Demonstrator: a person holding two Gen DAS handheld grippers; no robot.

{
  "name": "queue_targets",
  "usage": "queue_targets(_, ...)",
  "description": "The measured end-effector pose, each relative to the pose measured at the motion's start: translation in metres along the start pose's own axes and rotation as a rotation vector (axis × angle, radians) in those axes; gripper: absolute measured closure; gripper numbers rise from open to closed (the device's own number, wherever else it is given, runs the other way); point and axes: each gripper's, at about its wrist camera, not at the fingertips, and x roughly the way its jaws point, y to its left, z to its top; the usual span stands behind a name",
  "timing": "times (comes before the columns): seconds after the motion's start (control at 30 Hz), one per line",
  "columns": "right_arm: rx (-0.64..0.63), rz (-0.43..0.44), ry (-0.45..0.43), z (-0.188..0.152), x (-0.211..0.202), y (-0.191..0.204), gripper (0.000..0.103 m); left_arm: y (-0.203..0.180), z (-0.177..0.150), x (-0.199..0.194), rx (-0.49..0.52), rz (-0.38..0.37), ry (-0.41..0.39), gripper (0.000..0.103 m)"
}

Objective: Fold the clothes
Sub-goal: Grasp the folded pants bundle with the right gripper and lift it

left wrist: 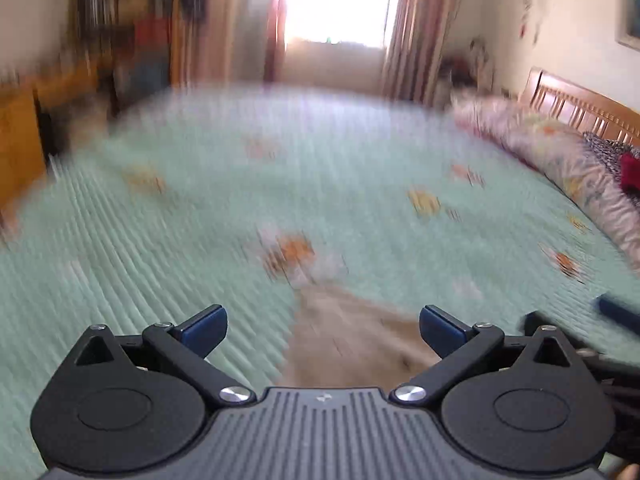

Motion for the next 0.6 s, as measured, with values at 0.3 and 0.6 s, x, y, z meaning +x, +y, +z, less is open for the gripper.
queue_targets(0.3, 0.133, 0.054, -0.128, -0.016, -0.035, -0.022, 0.002, -0.027, -0.017, -0.08, 0.195, 0.09, -0.479, 0.001)
queue_targets(0.6, 0.325, 0.101, -0.112, -0.028, -0.041, -0.054, 0.002, -0.063, -0.018, -0.079, 0.297, 0.089, -0.382, 0.0)
